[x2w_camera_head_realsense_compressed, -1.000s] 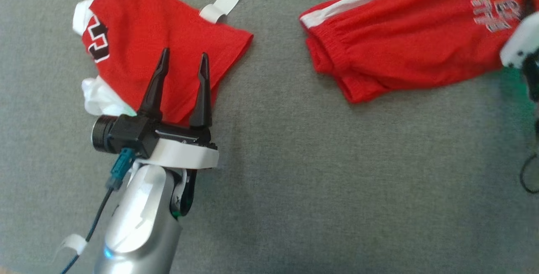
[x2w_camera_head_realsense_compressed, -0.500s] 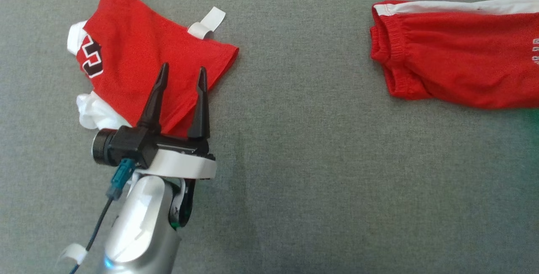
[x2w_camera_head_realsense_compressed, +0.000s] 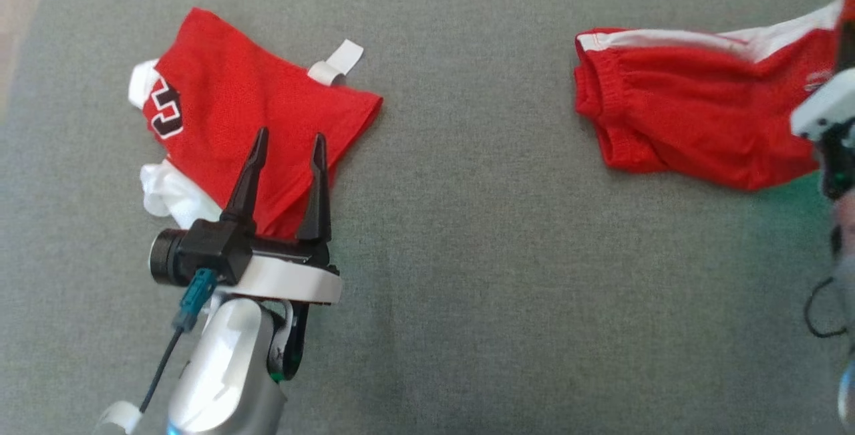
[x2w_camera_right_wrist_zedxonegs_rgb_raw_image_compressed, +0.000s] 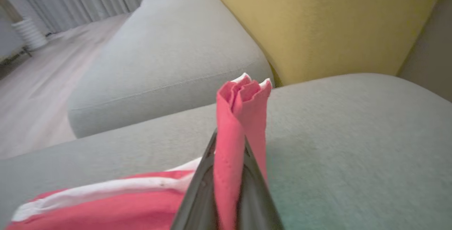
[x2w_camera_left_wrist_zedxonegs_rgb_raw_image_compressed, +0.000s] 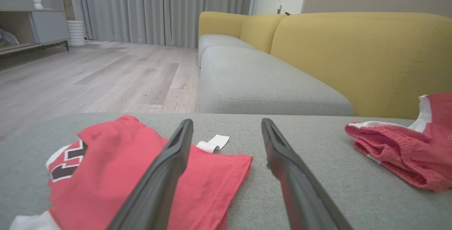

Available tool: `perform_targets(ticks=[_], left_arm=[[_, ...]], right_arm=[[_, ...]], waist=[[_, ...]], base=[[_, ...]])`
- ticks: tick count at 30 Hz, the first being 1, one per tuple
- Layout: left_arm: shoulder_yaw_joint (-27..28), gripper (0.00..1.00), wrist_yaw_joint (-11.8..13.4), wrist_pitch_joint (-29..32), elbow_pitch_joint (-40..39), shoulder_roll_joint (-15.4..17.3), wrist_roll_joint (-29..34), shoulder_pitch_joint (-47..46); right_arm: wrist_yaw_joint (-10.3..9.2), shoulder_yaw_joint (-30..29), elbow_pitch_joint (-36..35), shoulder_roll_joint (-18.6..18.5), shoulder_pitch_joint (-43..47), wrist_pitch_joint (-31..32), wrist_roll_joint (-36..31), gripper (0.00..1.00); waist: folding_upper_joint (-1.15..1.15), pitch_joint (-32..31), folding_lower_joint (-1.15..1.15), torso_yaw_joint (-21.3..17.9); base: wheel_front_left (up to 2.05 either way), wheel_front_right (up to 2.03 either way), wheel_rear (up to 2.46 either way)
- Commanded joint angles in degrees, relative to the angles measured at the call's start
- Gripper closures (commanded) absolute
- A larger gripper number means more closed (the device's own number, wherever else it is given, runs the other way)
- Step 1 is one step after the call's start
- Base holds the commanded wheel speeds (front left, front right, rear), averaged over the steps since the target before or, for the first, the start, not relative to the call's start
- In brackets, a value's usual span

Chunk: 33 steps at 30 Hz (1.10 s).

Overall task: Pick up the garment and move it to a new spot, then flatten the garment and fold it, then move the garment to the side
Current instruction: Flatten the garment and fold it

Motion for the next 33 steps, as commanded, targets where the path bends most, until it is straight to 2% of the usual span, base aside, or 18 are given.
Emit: perform_targets(ticks=[1, 15, 22, 30, 31, 32, 33], left_arm=[[1.5, 0.0, 0.14, -0.53, -1.28, 0.49, 0.59, 0.34], [2.03, 0.0, 0.36, -0.53, -0.94, 0.49, 0.36, 3.43], [2.28, 0.0, 0.34, -0.53, -0.61, 0.49, 0.33, 3.9], [2.43, 0.0, 0.59, -0.54, -0.52, 0.49, 0.43, 4.04], [2.41, 0.0, 0.56, -0.54, -0.55, 0.49, 0.44, 4.03], [2.4, 0.0, 0.55, -0.54, -0.55, 0.49, 0.46, 4.05], [2.38, 0.0, 0.54, -0.54, -0.52, 0.49, 0.47, 4.07]], right_arm=[[-0.04, 2.2, -2.63, 0.81, -0.37, -0.64, 1.3, 1.0], [-0.04, 22.16, -16.57, 4.42, 7.75, 2.4, 17.6, 1.0], [-0.04, 30.38, -18.75, 4.62, 10.68, 4.35, 19.54, 1.0], [-0.04, 39.3, -16.07, 4.07, 13.19, 4.07, 16.8, 1.0], [-0.04, 40.22, -15.51, 4.14, 13.18, 3.73, 16.14, 0.97], [-0.04, 41.06, -14.87, 4.32, 13.21, 3.4, 15.54, 0.18], [-0.04, 41.49, -14.16, 4.6, 13.21, 3.18, 15.31, 0.0]], waist=[[0.0, -1.06, 0.01, 0.2], [0.0, -5.06, 0.01, 2.87], [0.0, -5.75, 0.01, 3.43], [0.0, -6.25, 0.01, 2.44], [0.0, -6.3, 0.01, 2.2], [0.0, -6.41, 0.01, 1.89], [0.0, -6.49, 0.01, 1.59]], base=[[0.0, 0.0, 0.0], [0.0, 0.0, 0.0], [0.0, 0.0, 0.0], [0.0, 0.0, 0.0], [0.0, 0.0, 0.0], [0.0, 0.0, 0.0], [0.0, 0.0, 0.0]])
